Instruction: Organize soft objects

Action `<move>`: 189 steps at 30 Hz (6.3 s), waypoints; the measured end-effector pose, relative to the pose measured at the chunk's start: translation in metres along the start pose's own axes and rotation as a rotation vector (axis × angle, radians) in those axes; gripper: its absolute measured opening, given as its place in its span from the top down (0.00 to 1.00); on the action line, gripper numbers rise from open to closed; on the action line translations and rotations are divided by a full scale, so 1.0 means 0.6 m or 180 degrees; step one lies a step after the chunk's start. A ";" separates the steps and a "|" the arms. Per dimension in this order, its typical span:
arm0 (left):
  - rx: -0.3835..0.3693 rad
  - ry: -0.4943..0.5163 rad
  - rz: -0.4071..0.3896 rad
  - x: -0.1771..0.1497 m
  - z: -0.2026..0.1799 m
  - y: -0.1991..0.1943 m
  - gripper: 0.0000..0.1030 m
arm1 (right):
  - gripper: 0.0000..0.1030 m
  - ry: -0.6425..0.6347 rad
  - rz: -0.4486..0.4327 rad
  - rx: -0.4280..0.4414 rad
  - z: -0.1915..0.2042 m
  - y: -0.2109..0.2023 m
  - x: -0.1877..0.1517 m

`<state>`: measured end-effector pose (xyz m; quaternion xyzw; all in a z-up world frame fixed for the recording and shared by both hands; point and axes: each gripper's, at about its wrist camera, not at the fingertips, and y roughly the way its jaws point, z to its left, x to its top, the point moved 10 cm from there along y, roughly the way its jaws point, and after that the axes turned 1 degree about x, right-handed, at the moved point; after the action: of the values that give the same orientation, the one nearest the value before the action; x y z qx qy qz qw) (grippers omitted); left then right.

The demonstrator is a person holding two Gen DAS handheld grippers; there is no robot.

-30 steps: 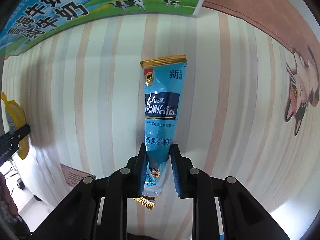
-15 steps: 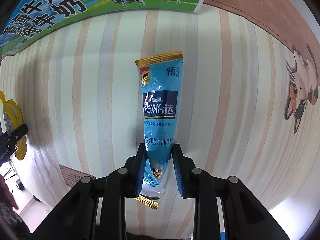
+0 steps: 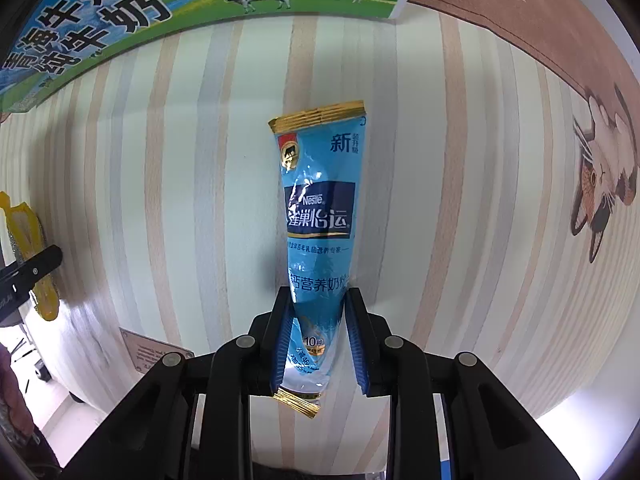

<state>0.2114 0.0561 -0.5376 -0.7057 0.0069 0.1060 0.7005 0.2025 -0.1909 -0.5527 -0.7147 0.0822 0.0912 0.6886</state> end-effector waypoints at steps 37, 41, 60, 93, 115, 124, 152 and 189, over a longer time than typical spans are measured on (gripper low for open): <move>-0.0387 0.0380 -0.0412 0.348 -0.096 -0.253 0.56 | 0.83 0.0055 -0.1105 -0.0294 -0.033 -0.295 0.350; -0.0319 0.0362 -0.0315 0.356 -0.093 -0.232 0.53 | 0.83 0.0055 -0.1022 -0.0391 -0.034 -0.270 0.370; -0.0312 0.0454 -0.0518 0.332 -0.105 -0.274 0.06 | 0.23 0.0031 -0.1006 0.0071 -0.003 -0.315 0.327; -0.0016 0.0571 -0.1576 0.130 -0.119 -0.447 0.06 | 0.03 0.0056 -0.1750 0.0048 -0.020 -0.457 0.120; -0.0092 0.0462 -0.2334 -0.104 -0.105 -0.678 0.06 | 0.03 -0.0070 -0.2679 0.0112 -0.020 -0.729 -0.176; -0.0158 0.0483 -0.2485 -0.165 -0.108 -0.726 0.06 | 0.03 -0.0149 -0.2800 0.0138 -0.012 -0.775 -0.249; -0.0049 0.0316 -0.2658 -0.123 -0.091 -0.747 0.06 | 0.03 0.0024 -0.3020 -0.0068 -0.032 -0.815 -0.200; -0.0066 0.0290 -0.2665 -0.131 -0.086 -0.753 0.06 | 0.03 -0.0021 -0.3035 -0.0136 -0.029 -0.807 -0.201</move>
<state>0.2132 0.0026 -0.0795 -0.6586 -0.2505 -0.2190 0.6749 0.2033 -0.1906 -0.0533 -0.6864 -0.2589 -0.2311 0.6391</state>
